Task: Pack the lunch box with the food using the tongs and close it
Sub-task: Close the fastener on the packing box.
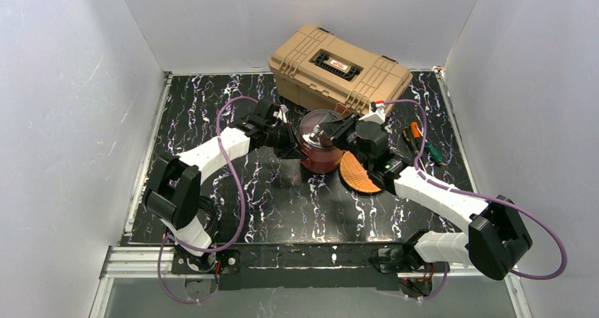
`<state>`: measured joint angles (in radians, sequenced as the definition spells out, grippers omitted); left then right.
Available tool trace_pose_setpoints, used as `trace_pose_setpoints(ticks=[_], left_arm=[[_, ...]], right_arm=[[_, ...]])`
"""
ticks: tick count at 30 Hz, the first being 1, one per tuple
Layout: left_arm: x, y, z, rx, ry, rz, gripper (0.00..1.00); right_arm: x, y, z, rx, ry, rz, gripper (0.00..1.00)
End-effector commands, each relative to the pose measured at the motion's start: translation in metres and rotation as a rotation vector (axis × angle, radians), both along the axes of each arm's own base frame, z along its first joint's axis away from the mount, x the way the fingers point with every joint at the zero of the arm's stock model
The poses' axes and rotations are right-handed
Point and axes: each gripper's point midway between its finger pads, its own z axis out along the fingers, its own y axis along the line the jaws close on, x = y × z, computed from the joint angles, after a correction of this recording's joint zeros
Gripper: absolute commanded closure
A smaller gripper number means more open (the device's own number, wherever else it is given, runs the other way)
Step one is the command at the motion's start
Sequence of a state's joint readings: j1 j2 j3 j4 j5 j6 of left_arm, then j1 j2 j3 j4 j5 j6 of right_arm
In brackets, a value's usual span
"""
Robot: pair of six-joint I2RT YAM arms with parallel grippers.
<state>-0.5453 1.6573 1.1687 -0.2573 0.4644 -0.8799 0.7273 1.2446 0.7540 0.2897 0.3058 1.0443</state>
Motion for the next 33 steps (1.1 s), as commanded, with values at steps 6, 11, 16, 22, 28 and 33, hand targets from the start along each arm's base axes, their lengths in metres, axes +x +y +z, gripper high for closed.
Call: trace_pose_setpoints(ticks=[6, 11, 16, 22, 28, 33], left_arm=[[0.026, -0.027, 0.029, -0.113, -0.010, 0.048, 0.99], [0.031, -0.027, 0.026, -0.082, 0.027, 0.059, 0.99], [0.038, -0.025, 0.021, -0.067, 0.063, 0.094, 1.00], [0.045, -0.021, 0.015, -0.080, 0.108, 0.175, 1.00], [0.055, -0.023, 0.015, -0.086, 0.142, 0.201, 1.00], [0.063, -0.022, 0.014, -0.088, 0.147, 0.237, 1.00]], right_arm=[[-0.072, -0.046, -0.158, -0.468, 0.380, 0.082, 0.86], [-0.075, -0.047, -0.166, -0.473, 0.386, 0.089, 0.87], [-0.078, -0.050, -0.176, -0.497, 0.401, 0.091, 0.89], [-0.081, -0.054, -0.185, -0.523, 0.409, 0.096, 0.91], [-0.083, -0.054, -0.192, -0.538, 0.419, 0.105, 0.94], [-0.086, -0.053, -0.198, -0.543, 0.427, 0.120, 0.94]])
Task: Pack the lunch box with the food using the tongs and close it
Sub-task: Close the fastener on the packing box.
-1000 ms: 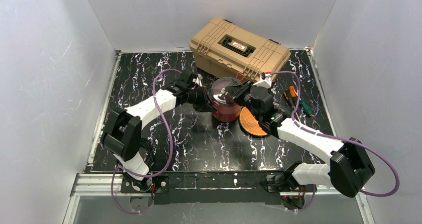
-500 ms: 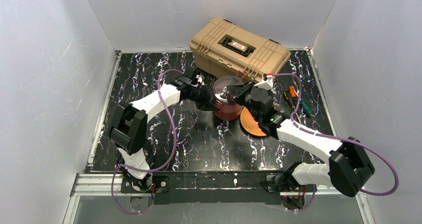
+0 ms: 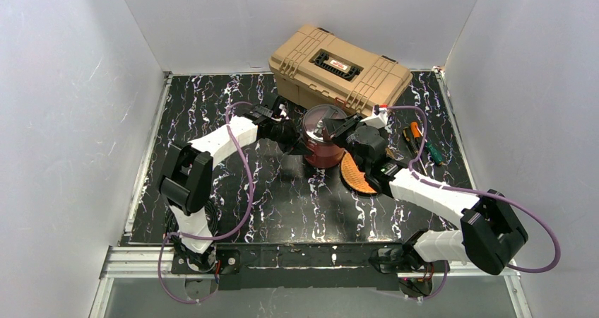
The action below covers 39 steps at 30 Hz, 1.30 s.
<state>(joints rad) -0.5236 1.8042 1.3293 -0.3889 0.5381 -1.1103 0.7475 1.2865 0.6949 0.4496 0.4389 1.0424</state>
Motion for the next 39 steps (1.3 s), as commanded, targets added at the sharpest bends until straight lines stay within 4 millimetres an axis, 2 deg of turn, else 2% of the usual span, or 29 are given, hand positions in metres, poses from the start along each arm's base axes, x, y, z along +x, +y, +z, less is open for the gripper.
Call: trace_pose_setpoints(ticks=[1, 7, 16, 30, 39], left_arm=[[0.050, -0.007, 0.016, -0.025, -0.141, 0.108, 1.00], [0.056, -0.008, 0.010, -0.043, -0.108, 0.158, 1.00], [0.071, -0.005, 0.016, -0.052, -0.095, 0.188, 1.00], [0.080, 0.001, 0.004, -0.071, -0.024, 0.238, 1.00], [0.087, 0.000, 0.006, -0.083, -0.018, 0.262, 1.00]], right_arm=[[-0.100, -0.045, -0.193, -0.541, 0.521, 0.212, 0.94], [-0.101, -0.043, -0.195, -0.553, 0.521, 0.223, 0.95], [-0.103, -0.041, -0.200, -0.572, 0.528, 0.235, 0.97], [-0.105, -0.041, -0.206, -0.600, 0.540, 0.235, 0.98], [-0.105, -0.044, -0.209, -0.613, 0.548, 0.228, 0.98]])
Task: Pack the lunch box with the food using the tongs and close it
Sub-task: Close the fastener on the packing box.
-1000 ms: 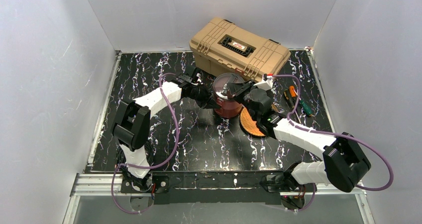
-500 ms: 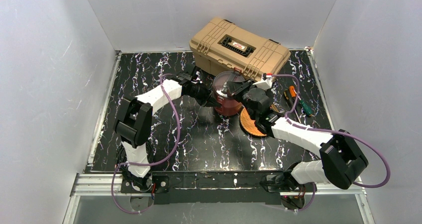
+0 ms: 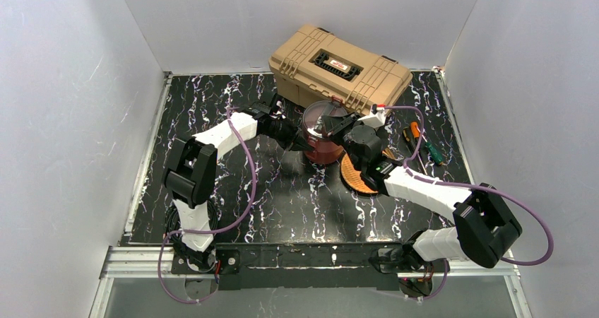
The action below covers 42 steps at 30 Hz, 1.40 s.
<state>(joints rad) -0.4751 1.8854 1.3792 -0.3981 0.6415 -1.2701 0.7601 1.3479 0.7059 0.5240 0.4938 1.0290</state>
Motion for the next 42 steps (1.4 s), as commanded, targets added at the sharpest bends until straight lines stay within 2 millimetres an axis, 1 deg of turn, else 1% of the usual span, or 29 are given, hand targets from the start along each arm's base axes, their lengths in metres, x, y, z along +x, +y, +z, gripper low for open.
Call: trace_pose_setpoints(ticks=[1, 6, 10, 25, 42], left_arm=[[0.072, 0.001, 0.009, 0.014, -0.200, 0.168, 1.00], [0.079, -0.002, 0.022, 0.001, -0.218, 0.178, 1.00], [0.085, -0.003, 0.025, -0.004, -0.224, 0.188, 1.00], [0.095, -0.004, 0.016, 0.007, -0.189, 0.239, 1.00], [0.112, -0.003, 0.020, -0.029, -0.179, 0.338, 1.00]], right_arm=[[-0.116, -0.048, -0.207, -0.606, 0.588, 0.254, 0.98], [-0.117, -0.048, -0.208, -0.609, 0.591, 0.257, 0.98], [-0.117, -0.048, -0.209, -0.610, 0.591, 0.256, 0.98], [-0.117, -0.047, -0.212, -0.621, 0.593, 0.262, 0.99], [-0.118, -0.044, -0.214, -0.627, 0.592, 0.278, 0.99]])
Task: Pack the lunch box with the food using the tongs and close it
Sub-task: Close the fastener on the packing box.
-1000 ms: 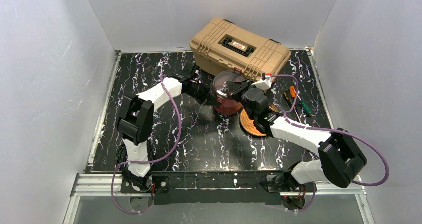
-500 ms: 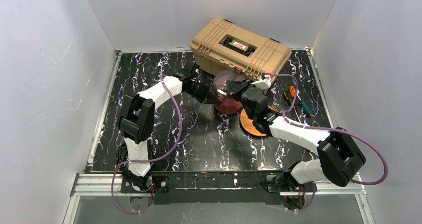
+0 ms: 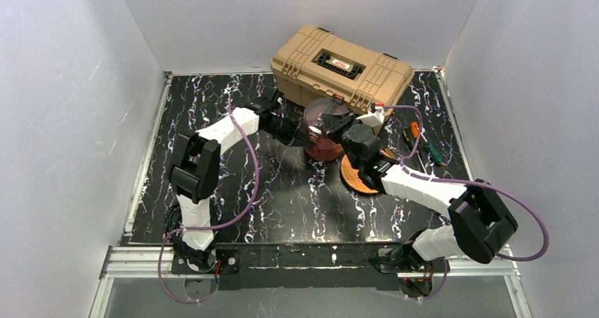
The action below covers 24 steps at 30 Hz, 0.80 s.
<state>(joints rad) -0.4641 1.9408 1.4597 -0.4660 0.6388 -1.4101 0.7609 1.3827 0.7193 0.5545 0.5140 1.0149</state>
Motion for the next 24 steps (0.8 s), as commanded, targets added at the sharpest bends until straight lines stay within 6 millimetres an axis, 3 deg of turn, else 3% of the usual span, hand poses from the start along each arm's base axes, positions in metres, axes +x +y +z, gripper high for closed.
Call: trace_pose_setpoints(ticks=[1, 11, 24], left_arm=[[0.098, 0.000, 0.019, -0.009, -0.315, 0.236, 1.00], [0.102, 0.002, 0.032, -0.039, -0.372, 0.260, 1.00], [0.074, 0.029, 0.060, 0.000, -0.543, 0.216, 0.99]], right_arm=[[-0.125, -0.046, -0.213, -0.615, 0.612, 0.288, 0.99], [-0.124, -0.046, -0.210, -0.624, 0.610, 0.283, 0.99], [-0.095, -0.046, -0.158, -0.638, 0.499, 0.199, 0.97]])
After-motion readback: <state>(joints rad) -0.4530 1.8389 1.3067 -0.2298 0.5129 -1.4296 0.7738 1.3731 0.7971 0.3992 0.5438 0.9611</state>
